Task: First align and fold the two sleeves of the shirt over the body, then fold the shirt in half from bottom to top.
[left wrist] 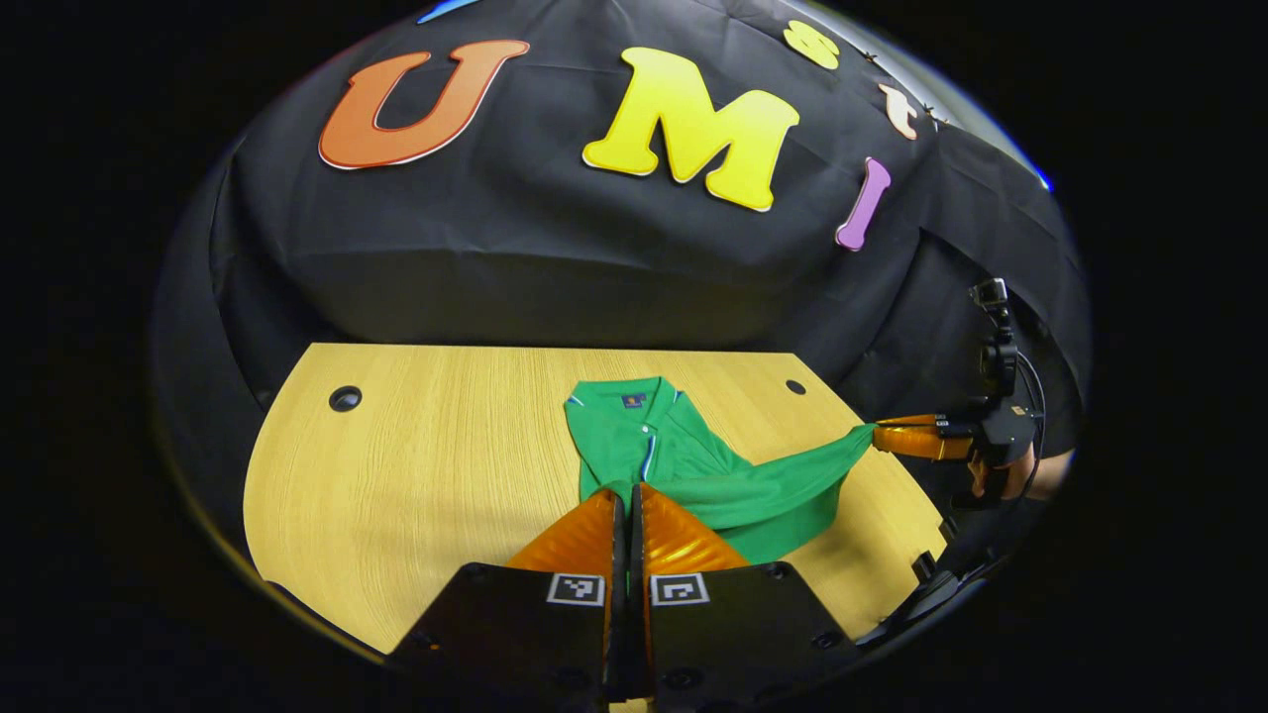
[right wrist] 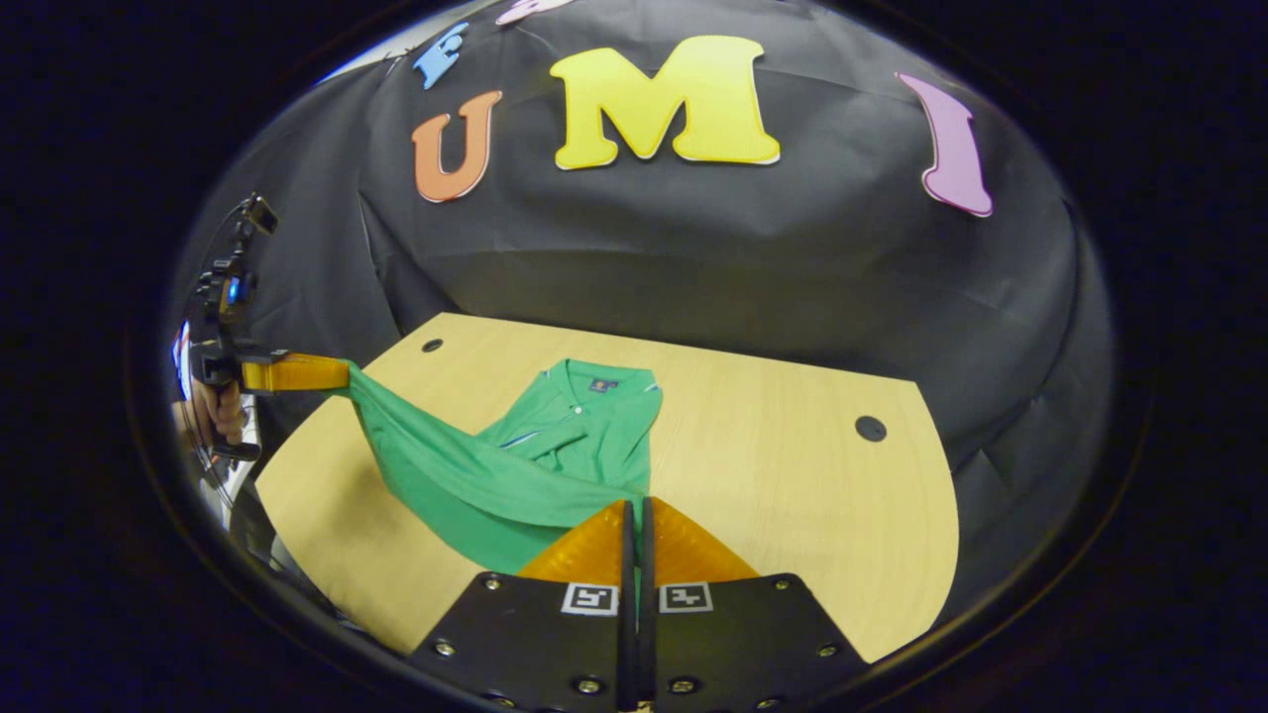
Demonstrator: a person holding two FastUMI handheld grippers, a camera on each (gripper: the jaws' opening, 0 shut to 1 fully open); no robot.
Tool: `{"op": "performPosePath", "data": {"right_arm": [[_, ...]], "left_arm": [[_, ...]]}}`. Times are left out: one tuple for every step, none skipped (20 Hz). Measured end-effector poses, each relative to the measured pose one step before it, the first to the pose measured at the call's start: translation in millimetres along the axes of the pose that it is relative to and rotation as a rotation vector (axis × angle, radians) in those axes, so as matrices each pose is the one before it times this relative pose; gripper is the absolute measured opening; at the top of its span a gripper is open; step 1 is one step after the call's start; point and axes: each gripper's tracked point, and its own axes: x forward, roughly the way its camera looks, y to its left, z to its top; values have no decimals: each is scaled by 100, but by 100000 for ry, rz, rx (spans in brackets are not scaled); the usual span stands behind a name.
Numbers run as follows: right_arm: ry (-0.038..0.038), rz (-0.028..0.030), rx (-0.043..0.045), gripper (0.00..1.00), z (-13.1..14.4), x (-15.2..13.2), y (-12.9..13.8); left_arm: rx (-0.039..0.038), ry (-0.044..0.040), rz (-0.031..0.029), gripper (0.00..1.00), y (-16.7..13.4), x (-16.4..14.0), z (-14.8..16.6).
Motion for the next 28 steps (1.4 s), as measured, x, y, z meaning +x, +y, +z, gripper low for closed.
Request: {"op": "performPosePath", "data": {"right_arm": [[-762, -187, -446, 0, 768, 514, -167], [-823, -414, -344, 0, 755, 550, -207], [-1249, -440, -237, 0, 1344, 1204, -462], [-575, -352, -179, 0, 659, 698, -284], [-259, -316, -42, 1, 561, 707, -287], [-334, -337, 535, 1, 540, 616, -368], [-168, -387, 858, 1, 313, 848, -336], [740, -714, 1976, 1, 315, 1179, -461], [404, -182, 1704, 0, 344, 1000, -261], [216, -424, 367, 1, 318, 763, -290], [-210, -547, -513, 0, 335, 860, -317], [-352, -617, -1035, 0, 408, 977, -254], [-303, -390, -597, 0, 392, 952, -175], [-409, -168, -517, 0, 254, 1047, -128], [-387, -402, -409, 0, 334, 1072, -186], [-690, -759, -265, 0, 300, 1124, -254], [-634, -776, 510, 0, 222, 1270, -54], [-892, -758, 721, 0, 65, 1394, -132], [-6, -405, -125, 0, -183, 938, -33], [-463, -234, -321, 0, -377, 999, -64], [-1082, -833, -330, 0, 4, 1107, -92], [-1428, -634, -54, 0, 94, 976, 4], [-1046, -921, -37, 0, -107, 927, -86], [-1388, -1532, -40, 0, -85, 1264, -128], [-828, -824, 105, 1, -120, 755, -15], [-975, -1170, 41, 1, -266, 729, -19], [-758, -982, -433, 1, -127, 687, 1], [-413, -1119, -416, 1, -311, 856, -85]], "left_arm": [[506, -494, 243, 3, 430, 507, 578], [939, -390, 705, 3, 473, 639, 685], [722, -741, 753, 3, 548, 1137, 760], [-109, -325, 190, 3, 423, 554, 460], [-157, -453, 361, 3, 359, 783, 554], [-156, -441, 132, 3, 373, 687, 425], [-91, -1025, -622, 3, -223, 730, 504], [46, -636, 423, 3, 537, 1169, 564], [293, -138, 357, 3, 411, 768, 239], [403, -84, 180, 3, 337, 806, 197], [480, -225, 268, 3, 344, 841, 162], [619, 200, 338, 3, 451, 1128, 79], [710, 52, 662, 3, 564, 736, -59], [565, -34, 1209, 3, 585, 930, 102], [2, -220, 872, 3, 535, 993, 129], [-128, -87, 943, 3, 434, 852, -29], [114, -615, 1062, 3, 456, 864, 56], [963, -568, 1330, 3, 655, 1118, -201], [712, -507, 1725, 2, 609, 666, -224], [324, -943, 1914, 3, 475, 726, -5], [-196, -1426, 1886, 3, 408, 858, -22], [-593, -1431, 1393, 3, 283, 810, -16], [-359, -1138, 1441, 3, 141, 649, -226], [-72, -1865, 2243, 3, 383, 847, -143], [-133, -1856, 2293, 3, 392, 800, 50], [-310, -2012, 2911, 3, 322, 761, -63], [-264, -1868, 2248, 3, 296, 750, -78], [-255, -1362, 884, 3, 67, 714, -235]]}}
